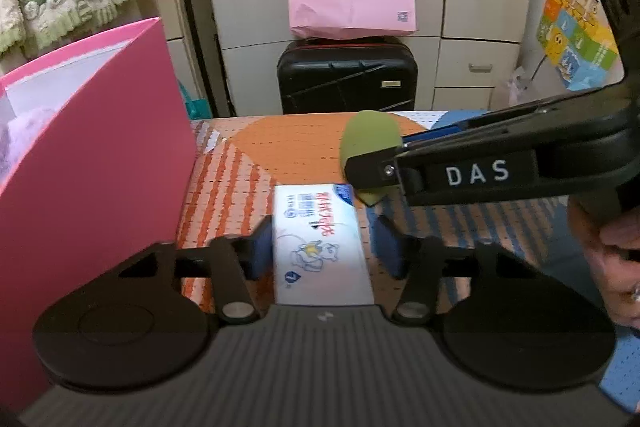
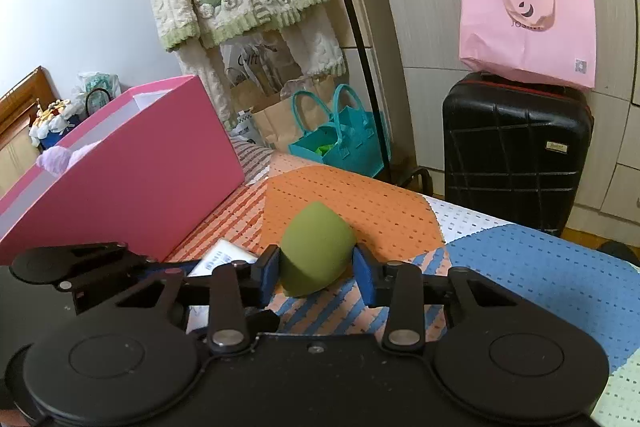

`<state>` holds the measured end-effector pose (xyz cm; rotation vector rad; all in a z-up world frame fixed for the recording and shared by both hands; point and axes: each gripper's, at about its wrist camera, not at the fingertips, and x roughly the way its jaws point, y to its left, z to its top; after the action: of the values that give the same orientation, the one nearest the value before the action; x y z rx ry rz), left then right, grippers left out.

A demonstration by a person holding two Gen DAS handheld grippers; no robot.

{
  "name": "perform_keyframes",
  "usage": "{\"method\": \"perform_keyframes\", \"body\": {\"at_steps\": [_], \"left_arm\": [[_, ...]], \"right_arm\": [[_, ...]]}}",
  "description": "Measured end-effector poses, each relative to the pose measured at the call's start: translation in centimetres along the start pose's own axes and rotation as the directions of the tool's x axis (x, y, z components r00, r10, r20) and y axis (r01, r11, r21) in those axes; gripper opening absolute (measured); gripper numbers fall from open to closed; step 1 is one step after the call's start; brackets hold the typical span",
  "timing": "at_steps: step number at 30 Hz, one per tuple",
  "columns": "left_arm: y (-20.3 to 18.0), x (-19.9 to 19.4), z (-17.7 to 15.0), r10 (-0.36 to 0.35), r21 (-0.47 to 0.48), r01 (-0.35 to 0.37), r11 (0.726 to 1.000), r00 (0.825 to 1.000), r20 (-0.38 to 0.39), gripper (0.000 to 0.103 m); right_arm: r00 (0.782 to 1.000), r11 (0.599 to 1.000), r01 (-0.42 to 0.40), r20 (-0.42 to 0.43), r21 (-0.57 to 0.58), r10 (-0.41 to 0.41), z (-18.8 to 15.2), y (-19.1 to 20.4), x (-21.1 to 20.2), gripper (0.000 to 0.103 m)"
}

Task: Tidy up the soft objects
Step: 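Close the left tool on the white tissue pack while the right tool grasps the green sponge, then carry the tissue pack in the left tool and sponge in the right tool over the box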

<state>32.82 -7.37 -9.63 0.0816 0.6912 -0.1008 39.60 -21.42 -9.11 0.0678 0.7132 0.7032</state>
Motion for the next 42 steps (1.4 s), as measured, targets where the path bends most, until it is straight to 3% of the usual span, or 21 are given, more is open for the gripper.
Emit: {"method": "perform_keyframes", "body": {"at_steps": [7, 11, 15, 24, 42], "left_arm": [[0.2, -0.4, 0.0, -0.010, -0.012, 0.010, 1.000, 1.000, -0.005, 0.039], [0.3, -0.6, -0.1, -0.016, -0.006, 0.016, 1.000, 1.000, -0.005, 0.039], [0.6, -1.3, -0.3, -0.073, -0.044, 0.074, 0.996, 0.997, 0.008, 0.039], [0.5, -3.7, -1.2, -0.115, -0.061, 0.118, 0.991, 0.992, 0.048, 0.039], [1.9, -9.3, -4.2, -0.237, -0.102, 0.243, 0.965, 0.969, 0.066, 0.039]], "right_arm": [[0.999, 0.998, 0.054, 0.004, 0.040, -0.054, -0.2, -0.3, -2.3, 0.043], [0.997, 0.998, 0.060, 0.050, 0.025, -0.061, -0.9, 0.4, -5.0, 0.043], [0.996, 0.999, 0.036, 0.084, 0.012, -0.036, -2.0, 1.6, -7.3, 0.043], [0.983, 0.993, 0.109, 0.155, -0.052, -0.100, -4.8, 4.9, -11.4, 0.043], [0.956, 0.975, 0.217, 0.193, 0.038, -0.220, -10.8, 8.7, -15.3, 0.044]]}}
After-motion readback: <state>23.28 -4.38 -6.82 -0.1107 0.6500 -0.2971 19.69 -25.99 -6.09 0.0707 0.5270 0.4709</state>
